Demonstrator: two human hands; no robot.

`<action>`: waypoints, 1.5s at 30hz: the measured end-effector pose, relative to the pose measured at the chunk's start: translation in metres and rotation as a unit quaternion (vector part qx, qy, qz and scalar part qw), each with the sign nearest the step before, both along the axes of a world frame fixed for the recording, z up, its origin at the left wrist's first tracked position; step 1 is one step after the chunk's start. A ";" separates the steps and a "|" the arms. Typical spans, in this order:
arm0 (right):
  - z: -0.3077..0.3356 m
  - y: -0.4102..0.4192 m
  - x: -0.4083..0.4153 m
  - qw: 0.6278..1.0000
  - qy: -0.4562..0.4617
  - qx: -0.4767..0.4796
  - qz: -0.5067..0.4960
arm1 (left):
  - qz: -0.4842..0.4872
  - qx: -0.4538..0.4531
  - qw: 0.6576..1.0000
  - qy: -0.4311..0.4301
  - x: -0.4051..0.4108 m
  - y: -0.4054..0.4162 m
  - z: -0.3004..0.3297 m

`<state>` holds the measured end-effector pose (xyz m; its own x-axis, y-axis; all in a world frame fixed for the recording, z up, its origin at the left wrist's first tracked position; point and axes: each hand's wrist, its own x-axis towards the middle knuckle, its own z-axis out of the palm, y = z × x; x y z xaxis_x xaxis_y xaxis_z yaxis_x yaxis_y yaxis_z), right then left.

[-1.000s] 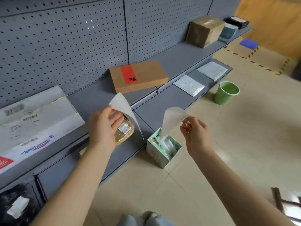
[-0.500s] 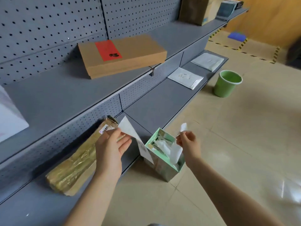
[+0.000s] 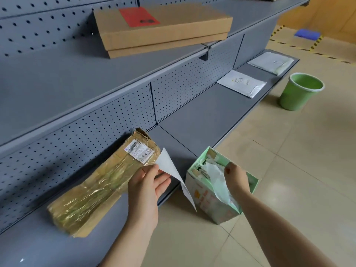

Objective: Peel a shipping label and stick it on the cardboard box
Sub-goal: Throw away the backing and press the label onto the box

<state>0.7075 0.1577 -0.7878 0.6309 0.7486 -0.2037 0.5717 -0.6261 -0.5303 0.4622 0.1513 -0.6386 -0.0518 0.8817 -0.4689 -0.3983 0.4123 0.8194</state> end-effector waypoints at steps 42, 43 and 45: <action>0.506 -0.071 -0.137 0.858 0.065 0.402 0.313 | 0.048 0.085 0.986 -0.132 -0.019 -0.075 0.390; 0.515 -0.073 -0.140 0.861 0.084 0.399 0.303 | 0.055 0.087 0.986 -0.131 -0.021 -0.077 0.398; 0.534 -0.076 -0.145 0.867 0.132 0.387 0.285 | 0.085 0.106 0.986 -0.096 -0.025 -0.078 0.411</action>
